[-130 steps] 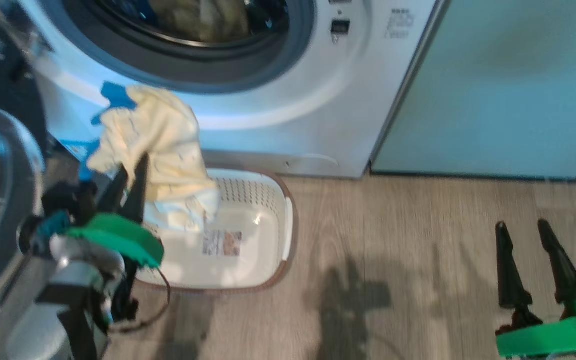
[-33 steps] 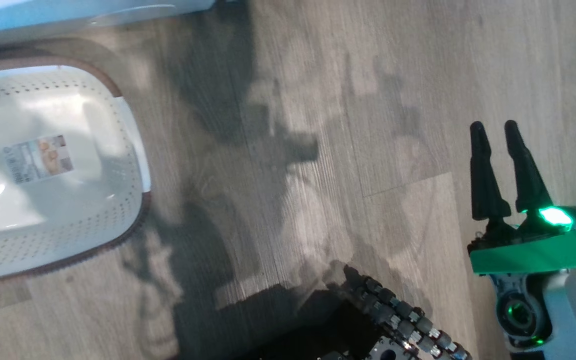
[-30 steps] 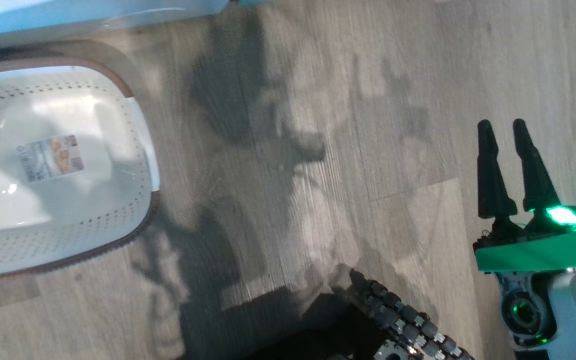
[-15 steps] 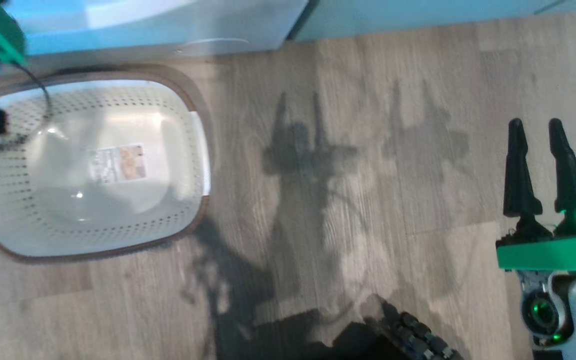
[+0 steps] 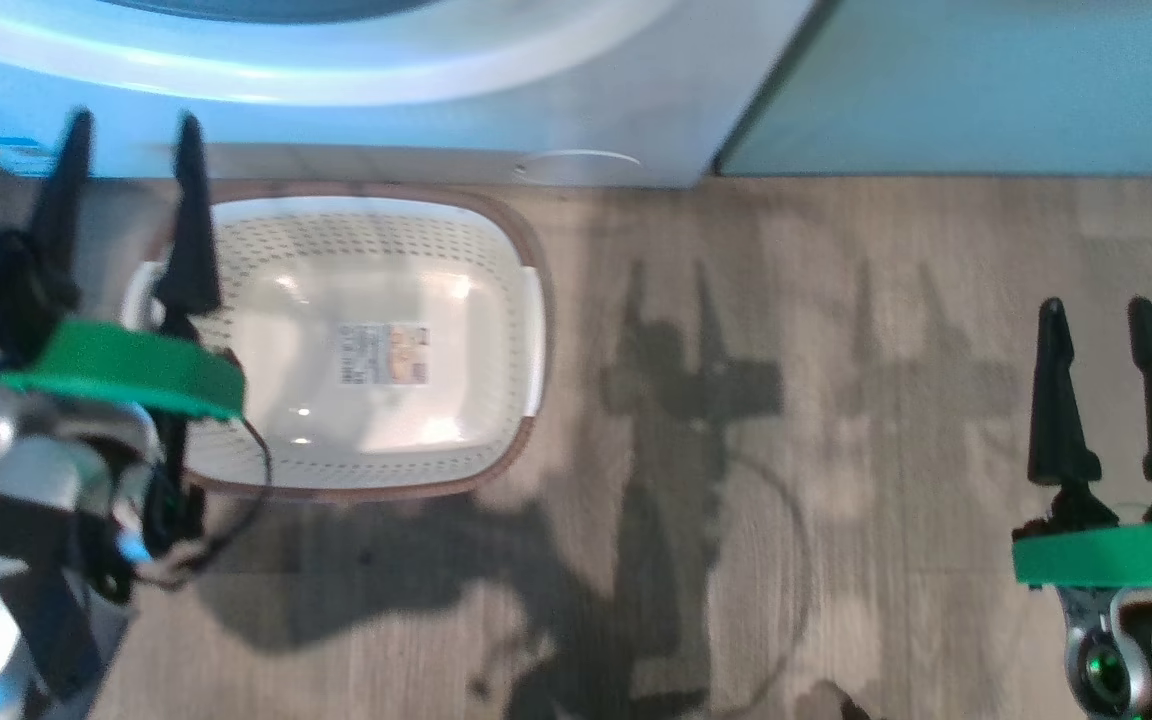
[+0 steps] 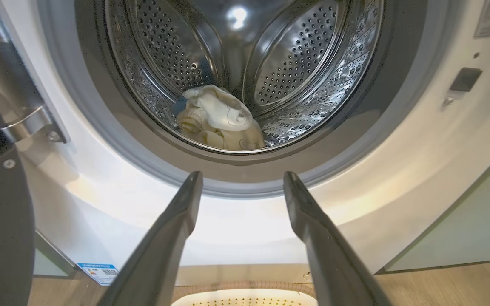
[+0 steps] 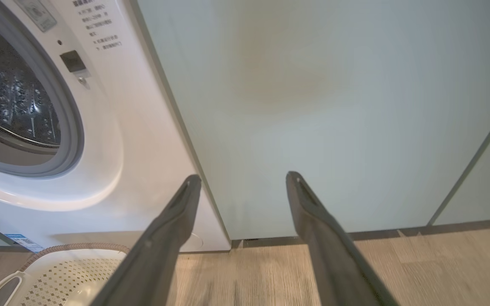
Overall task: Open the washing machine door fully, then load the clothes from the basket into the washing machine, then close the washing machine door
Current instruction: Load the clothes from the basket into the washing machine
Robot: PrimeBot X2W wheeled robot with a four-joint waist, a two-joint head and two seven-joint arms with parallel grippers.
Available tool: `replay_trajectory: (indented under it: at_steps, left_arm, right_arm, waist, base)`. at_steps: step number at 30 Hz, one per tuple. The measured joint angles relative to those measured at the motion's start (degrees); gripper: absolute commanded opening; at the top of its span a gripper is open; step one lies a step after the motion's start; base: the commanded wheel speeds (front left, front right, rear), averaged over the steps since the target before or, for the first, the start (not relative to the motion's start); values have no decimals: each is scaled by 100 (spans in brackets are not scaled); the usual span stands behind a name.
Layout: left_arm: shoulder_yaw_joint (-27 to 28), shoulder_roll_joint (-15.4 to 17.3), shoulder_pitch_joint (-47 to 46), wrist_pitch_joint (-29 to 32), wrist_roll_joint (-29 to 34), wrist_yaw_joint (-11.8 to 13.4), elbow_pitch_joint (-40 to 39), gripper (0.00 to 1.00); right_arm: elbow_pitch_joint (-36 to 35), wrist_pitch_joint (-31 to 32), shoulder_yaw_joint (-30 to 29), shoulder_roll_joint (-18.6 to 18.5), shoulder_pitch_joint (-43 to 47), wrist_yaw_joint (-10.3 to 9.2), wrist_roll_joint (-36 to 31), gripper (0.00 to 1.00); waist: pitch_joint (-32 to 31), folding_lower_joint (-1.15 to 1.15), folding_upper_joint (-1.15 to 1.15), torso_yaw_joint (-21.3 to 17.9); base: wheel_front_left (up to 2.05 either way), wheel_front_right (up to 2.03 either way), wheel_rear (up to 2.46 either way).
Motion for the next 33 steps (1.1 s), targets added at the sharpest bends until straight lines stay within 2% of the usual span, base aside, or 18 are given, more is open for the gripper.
replay_trajectory:
  at_steps: [9, 17, 26, 33]
  left_arm:
    - [-242, -450, 810, -498, 0, 26, 66, 100]
    - [-381, -730, 1274, -643, -1, -81, 276, 100]
    - [-452, -860, 1692, -667, 0, -227, 465, 100]
    - [-398, -857, 2068, -673, 0, -226, 500, 100]
  right_arm:
    - [47, 0, -144, 0, 254, 0, -358, 100]
    - [105, 1, -168, 0, 598, 0, -497, 100]
    - [75, 102, -248, 0, 988, 0, -506, 100]
    - [14, 185, -264, 0, 1298, 0, -494, 100]
  waist:
    - [-570, 0, 0, 593]
    - [-1080, 0, 0, 876]
    - [-1719, 0, 0, 1085]
    - [-2161, 0, 0, 1060]
  base:
    - [0, 0, 0]
    - [0, 0, 0]
    - [0, 0, 0]
    - [0, 0, 0]
